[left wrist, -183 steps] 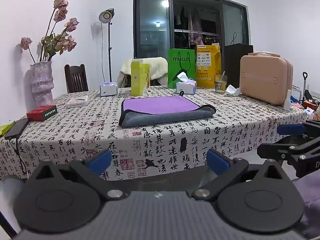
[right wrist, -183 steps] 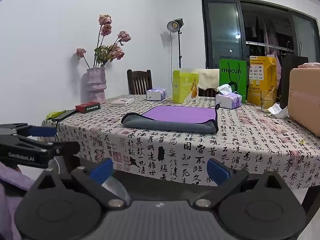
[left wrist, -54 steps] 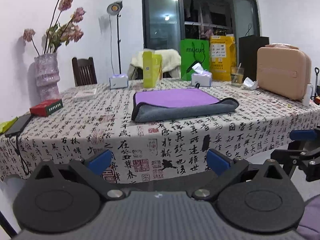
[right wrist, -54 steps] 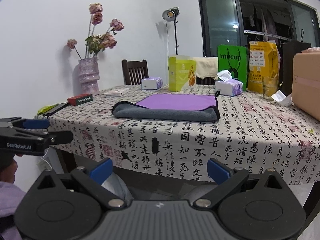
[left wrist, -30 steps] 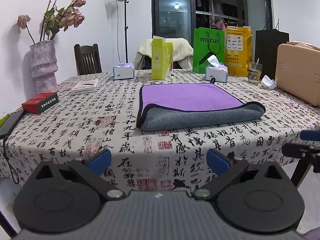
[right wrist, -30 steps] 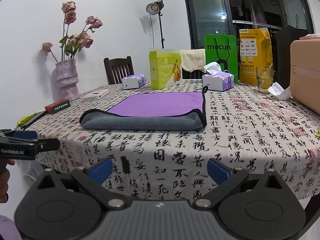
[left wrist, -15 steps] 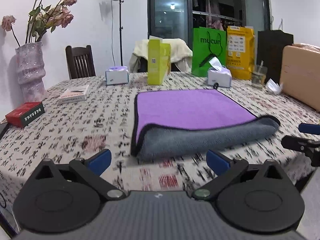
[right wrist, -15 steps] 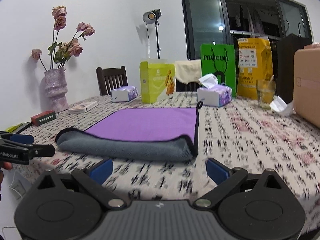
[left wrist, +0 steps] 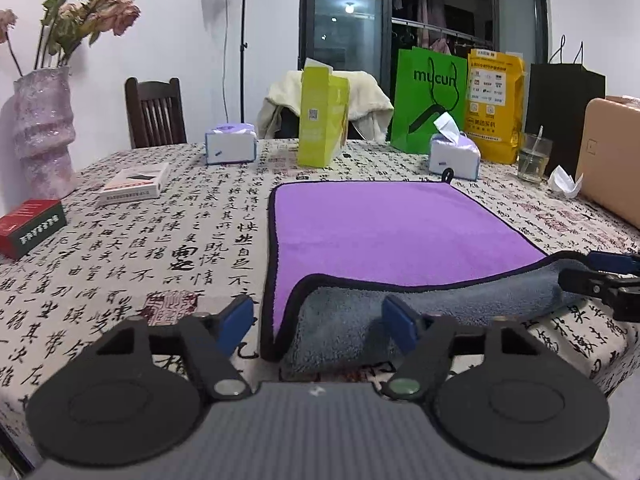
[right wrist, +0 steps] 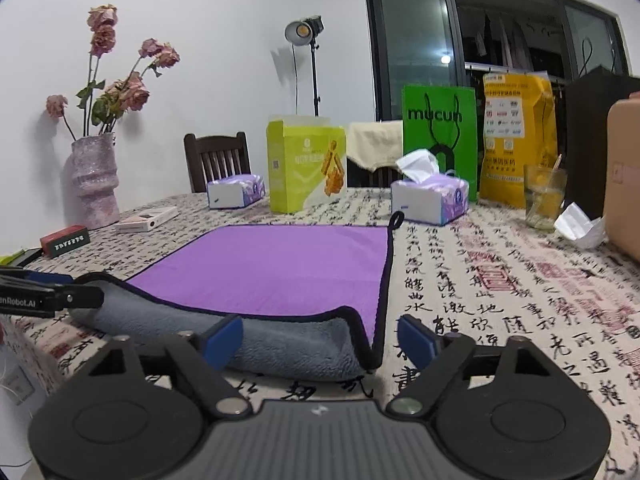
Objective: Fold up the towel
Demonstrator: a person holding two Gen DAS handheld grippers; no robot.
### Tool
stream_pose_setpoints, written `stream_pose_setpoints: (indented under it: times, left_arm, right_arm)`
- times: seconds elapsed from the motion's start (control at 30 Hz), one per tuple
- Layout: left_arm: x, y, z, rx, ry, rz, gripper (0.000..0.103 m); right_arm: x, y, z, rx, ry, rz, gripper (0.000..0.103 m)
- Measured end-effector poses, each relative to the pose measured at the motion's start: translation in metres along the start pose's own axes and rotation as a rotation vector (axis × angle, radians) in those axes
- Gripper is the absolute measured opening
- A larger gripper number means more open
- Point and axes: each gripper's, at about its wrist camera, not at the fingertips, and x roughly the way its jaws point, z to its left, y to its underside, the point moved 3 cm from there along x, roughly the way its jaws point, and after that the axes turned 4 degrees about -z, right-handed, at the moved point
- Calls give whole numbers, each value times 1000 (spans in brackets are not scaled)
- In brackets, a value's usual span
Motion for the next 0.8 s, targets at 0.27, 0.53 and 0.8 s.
stream_pose_setpoints:
  times: [0.27, 0.53, 0.8]
  left_arm:
    - [17, 1, -4, 54, 8, 53, 11]
    - [15, 7, -10, 102, -2, 33, 10]
    - [13, 0, -13, 157, -11, 20, 5]
  right_arm:
    - [24, 2, -1, -13, -65, 61, 41]
    - [28, 5, 1, -27, -75, 81, 19]
    - [33, -8, 0, -25, -85, 112, 5]
